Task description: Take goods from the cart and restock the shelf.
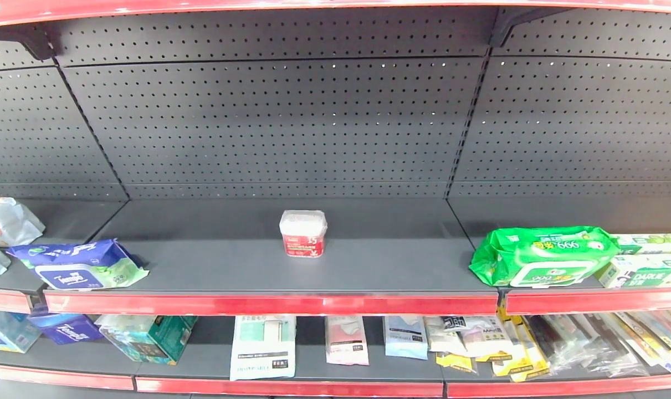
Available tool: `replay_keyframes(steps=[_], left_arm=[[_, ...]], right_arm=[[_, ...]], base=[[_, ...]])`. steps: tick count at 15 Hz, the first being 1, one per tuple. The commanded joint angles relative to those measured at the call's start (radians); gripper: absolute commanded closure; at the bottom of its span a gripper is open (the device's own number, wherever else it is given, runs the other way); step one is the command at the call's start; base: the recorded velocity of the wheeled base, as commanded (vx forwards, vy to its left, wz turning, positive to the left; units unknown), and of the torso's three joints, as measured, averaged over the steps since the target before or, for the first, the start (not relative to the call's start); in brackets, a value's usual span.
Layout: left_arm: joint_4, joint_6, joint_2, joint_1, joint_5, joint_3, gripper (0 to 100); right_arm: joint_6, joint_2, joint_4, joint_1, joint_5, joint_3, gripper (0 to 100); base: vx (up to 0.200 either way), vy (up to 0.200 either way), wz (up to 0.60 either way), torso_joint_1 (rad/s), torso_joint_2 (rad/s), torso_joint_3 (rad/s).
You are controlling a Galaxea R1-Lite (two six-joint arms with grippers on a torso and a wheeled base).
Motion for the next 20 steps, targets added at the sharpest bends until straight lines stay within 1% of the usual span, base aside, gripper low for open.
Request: replay_keyframes(steps=[1,3,5,6,7,8,9,10,11,12,14,15,16,18,19,20], left_arm=[[-0.08,0.105,0.397,-0.014,-0.108,-0.086,0],[-0.08,0.192,0.488,-0.014,-0.203,-0.093,0],[-0.075,0.304,0.597,-0.017,-0.267,-0.136,0],[-0.074,0.378,0.666,-0.022,-0.301,-0.176,0],[-0.062,0.454,0.729,-0.023,-0.315,-0.225,0],[-0.025,0.519,0.778,-0.025,-0.316,-0.279,0],[-0.008,0.537,0.793,-0.025,-0.319,-0.297,0],[0.107,0.611,0.871,-0.04,-0.356,-0.397,0],[0.149,0.625,0.907,-0.056,-0.376,-0.435,0],[0.168,0.645,0.946,-0.077,-0.382,-0.466,0],[0.17,0.714,1.045,-0.102,-0.382,-0.546,0],[0.172,0.74,1.08,-0.112,-0.384,-0.576,0],[0.172,0.744,1.094,-0.12,-0.382,-0.59,0],[0.175,0.744,1.172,-0.164,-0.384,-0.678,0],[0.178,0.744,1.213,-0.197,-0.384,-0.736,0],[0.208,0.744,1.246,-0.23,-0.384,-0.79,0]], right_arm=[[0.006,-0.076,0.002,0.002,-0.003,0.035,100],[0.006,-0.076,-0.007,0.002,-0.005,0.05,100],[0.005,-0.076,-0.007,0.002,-0.003,0.061,100],[0.003,-0.076,-0.007,0.002,-0.003,0.064,100],[0.002,-0.076,-0.009,0.002,-0.003,0.075,100],[0.002,-0.076,-0.009,0.002,-0.002,0.078,100],[0.002,-0.076,-0.009,0.002,-0.002,0.078,100],[0.0,-0.076,-0.009,0.002,-0.002,0.078,100],[-0.001,-0.076,-0.009,0.002,-0.002,0.078,100],[-0.003,-0.076,-0.009,0.002,-0.002,0.078,100],[-0.014,-0.076,-0.011,0.003,0.0,0.078,100],[-0.017,-0.076,-0.011,0.003,0.001,0.078,100],[-0.017,-0.076,-0.011,0.003,0.003,0.078,100],[-0.018,-0.076,-0.011,0.003,0.003,0.078,100],[-0.018,-0.076,-0.011,0.003,0.003,0.078,100],[-0.024,-0.076,-0.011,0.003,0.003,0.078,100]], base=[[0.0,0.0,0.0,0.0,0.0,0.0],[0.0,0.0,0.0,0.0,0.0,0.0],[0.0,0.0,0.0,0.0,0.0,0.0],[0.0,0.0,0.0,0.0,0.0,0.0],[0.0,0.0,0.0,0.0,0.0,0.0],[0.0,0.0,0.0,0.0,0.0,0.0],[0.0,0.0,0.0,0.0,0.0,0.0],[0.0,0.0,0.0,0.0,0.0,0.0],[0.0,0.0,0.0,0.0,0.0,0.0],[0.0,0.0,0.0,0.0,0.0,0.0],[0.0,0.0,0.0,0.0,0.0,0.0],[0.0,0.0,0.0,0.0,0.0,0.0],[0.0,0.0,0.0,0.0,0.0,0.0],[0.0,0.0,0.0,0.0,0.0,0.0],[0.0,0.0,0.0,0.0,0.0,0.0],[0.0,0.0,0.0,0.0,0.0,0.0]])
